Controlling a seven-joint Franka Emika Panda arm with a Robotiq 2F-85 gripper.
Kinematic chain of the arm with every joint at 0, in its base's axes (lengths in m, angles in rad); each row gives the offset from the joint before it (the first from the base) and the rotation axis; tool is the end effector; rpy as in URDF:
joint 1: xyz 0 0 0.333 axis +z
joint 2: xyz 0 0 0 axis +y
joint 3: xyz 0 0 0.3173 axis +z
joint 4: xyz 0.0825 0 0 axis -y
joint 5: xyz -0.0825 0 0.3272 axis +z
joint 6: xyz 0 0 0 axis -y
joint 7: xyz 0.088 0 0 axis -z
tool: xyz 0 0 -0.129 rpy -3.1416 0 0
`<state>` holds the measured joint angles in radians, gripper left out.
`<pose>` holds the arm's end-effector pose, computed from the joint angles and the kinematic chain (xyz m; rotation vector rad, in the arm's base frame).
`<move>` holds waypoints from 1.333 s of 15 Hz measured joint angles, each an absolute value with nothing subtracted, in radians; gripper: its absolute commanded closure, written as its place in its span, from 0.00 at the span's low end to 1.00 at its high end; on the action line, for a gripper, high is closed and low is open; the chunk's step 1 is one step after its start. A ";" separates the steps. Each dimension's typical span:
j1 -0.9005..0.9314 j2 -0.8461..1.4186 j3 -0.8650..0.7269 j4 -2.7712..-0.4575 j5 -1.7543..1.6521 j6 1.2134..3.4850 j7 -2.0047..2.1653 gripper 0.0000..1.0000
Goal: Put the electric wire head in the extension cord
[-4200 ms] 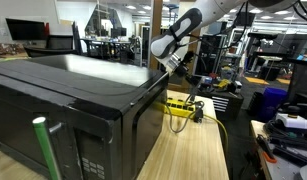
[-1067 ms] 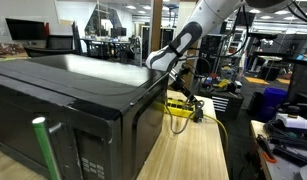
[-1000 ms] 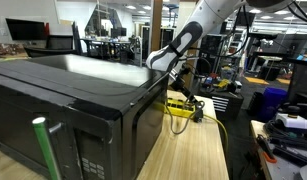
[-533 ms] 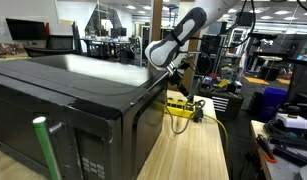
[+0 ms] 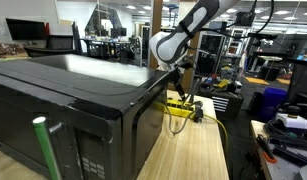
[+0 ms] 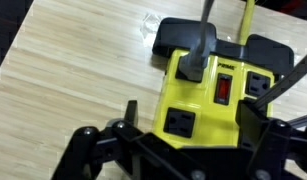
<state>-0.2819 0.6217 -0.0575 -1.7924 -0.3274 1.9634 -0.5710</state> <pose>0.5175 -0.2101 0.2034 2.8885 0.6320 -0.8111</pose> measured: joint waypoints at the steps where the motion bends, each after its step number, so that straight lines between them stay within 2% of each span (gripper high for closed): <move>1: -0.282 0.602 -0.058 -1.832 -0.327 2.029 -0.558 0.00; 6: -0.281 0.510 -0.057 -1.973 -0.292 2.237 -0.518 0.00; 20: -0.235 0.118 -0.049 -2.258 0.001 2.407 -0.491 0.00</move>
